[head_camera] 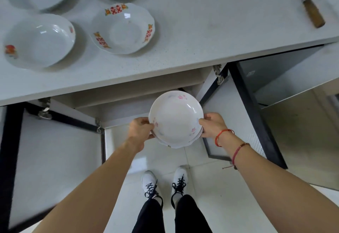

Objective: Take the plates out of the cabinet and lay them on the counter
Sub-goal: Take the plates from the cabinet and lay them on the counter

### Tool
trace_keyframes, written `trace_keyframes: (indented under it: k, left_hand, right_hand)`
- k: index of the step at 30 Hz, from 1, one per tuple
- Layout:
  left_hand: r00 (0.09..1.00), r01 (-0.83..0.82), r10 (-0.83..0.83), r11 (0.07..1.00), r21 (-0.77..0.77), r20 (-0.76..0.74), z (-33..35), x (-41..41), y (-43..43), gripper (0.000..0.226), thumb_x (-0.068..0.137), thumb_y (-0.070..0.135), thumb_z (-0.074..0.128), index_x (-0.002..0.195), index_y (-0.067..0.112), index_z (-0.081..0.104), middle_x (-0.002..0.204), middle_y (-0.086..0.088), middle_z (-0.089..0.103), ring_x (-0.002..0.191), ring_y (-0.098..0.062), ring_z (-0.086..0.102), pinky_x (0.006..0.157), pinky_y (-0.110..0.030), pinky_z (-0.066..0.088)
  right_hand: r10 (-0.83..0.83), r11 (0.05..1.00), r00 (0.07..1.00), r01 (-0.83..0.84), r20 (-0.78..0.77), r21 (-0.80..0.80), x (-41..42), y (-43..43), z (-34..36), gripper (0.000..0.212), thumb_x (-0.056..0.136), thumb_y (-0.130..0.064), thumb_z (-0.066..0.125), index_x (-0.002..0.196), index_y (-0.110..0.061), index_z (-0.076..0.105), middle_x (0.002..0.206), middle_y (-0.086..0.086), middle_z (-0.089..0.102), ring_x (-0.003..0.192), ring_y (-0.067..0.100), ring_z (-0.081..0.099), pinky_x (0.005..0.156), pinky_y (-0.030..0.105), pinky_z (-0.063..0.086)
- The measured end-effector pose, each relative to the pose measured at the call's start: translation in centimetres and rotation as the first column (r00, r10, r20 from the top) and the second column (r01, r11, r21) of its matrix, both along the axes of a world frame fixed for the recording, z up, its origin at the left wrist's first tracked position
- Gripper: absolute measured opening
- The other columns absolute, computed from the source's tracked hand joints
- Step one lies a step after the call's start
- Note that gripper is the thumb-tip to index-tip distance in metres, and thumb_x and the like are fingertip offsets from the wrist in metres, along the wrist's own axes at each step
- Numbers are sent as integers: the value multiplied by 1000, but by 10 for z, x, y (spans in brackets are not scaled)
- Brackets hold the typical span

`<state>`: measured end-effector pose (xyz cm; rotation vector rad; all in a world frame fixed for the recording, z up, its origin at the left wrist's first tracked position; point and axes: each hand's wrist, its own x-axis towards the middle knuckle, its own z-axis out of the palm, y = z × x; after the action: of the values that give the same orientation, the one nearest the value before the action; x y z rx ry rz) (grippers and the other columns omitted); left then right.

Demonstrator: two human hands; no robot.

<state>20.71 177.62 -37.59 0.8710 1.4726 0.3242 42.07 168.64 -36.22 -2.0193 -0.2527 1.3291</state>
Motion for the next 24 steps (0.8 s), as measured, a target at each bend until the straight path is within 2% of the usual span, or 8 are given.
trace_keyframes:
  k: [4, 7, 10, 12, 15, 20, 24]
  left_hand:
    - [1000, 3, -3, 1000, 25, 7, 49, -6, -13, 24, 82, -14, 54, 97, 0, 68, 90, -15, 70, 81, -30, 67, 54, -29, 59]
    - [999, 16, -17, 998, 60, 29, 82, -8, -20, 22, 83, -13, 56, 97, -1, 69, 96, -20, 70, 84, -31, 67, 56, -31, 61]
    - [999, 14, -18, 996, 91, 43, 107, -10, -24, 21, 83, -12, 57, 96, -1, 70, 100, -23, 71, 82, -31, 68, 56, -30, 61]
    - [998, 11, -17, 994, 105, 55, 121, -10, -25, 21, 83, -10, 58, 97, -2, 71, 101, -24, 72, 84, -33, 69, 60, -33, 61]
    - [997, 1, -11, 992, 130, 77, 139, -7, -22, 19, 84, -9, 60, 99, -4, 69, 101, -22, 72, 91, -36, 71, 64, -36, 62]
    - [993, 1, -19, 989, 148, 117, 153, -1, -17, 19, 83, -8, 60, 99, -3, 69, 101, -22, 72, 83, -31, 71, 62, -34, 61]
    - [990, -9, -11, 991, 137, 140, 157, 5, -14, 19, 83, -8, 60, 99, -2, 70, 101, -22, 73, 83, -31, 72, 62, -34, 61]
  right_hand:
    - [-5, 1000, 1000, 5, 4, 25, -6, -14, 51, 19, 85, 4, 52, 85, -6, 68, 83, 10, 69, 80, 30, 68, 74, 48, 60]
    - [11, 999, 1000, -12, 23, 51, -7, -23, 83, 19, 84, 4, 51, 82, -5, 68, 79, 11, 68, 76, 30, 67, 71, 47, 61]
    - [27, 997, 999, -30, 42, 73, -5, -28, 113, 18, 85, 4, 52, 86, -3, 68, 82, 11, 69, 74, 25, 66, 55, 33, 60]
    - [30, 995, 998, -34, 46, 90, -4, -28, 128, 17, 86, 4, 52, 86, -1, 68, 81, 11, 68, 74, 24, 66, 51, 29, 57]
    - [39, 993, 997, -46, 66, 110, 1, -25, 144, 14, 87, 3, 52, 82, -1, 66, 83, 11, 69, 81, 28, 67, 59, 34, 59]
    - [47, 988, 995, -59, 91, 141, 9, -20, 158, 20, 87, 4, 53, 72, -5, 62, 82, 11, 69, 80, 28, 68, 64, 38, 60]
    - [58, 987, 994, -71, 94, 144, 17, -16, 159, 13, 87, 4, 56, 84, -2, 67, 89, 12, 71, 86, 29, 69, 71, 42, 61]
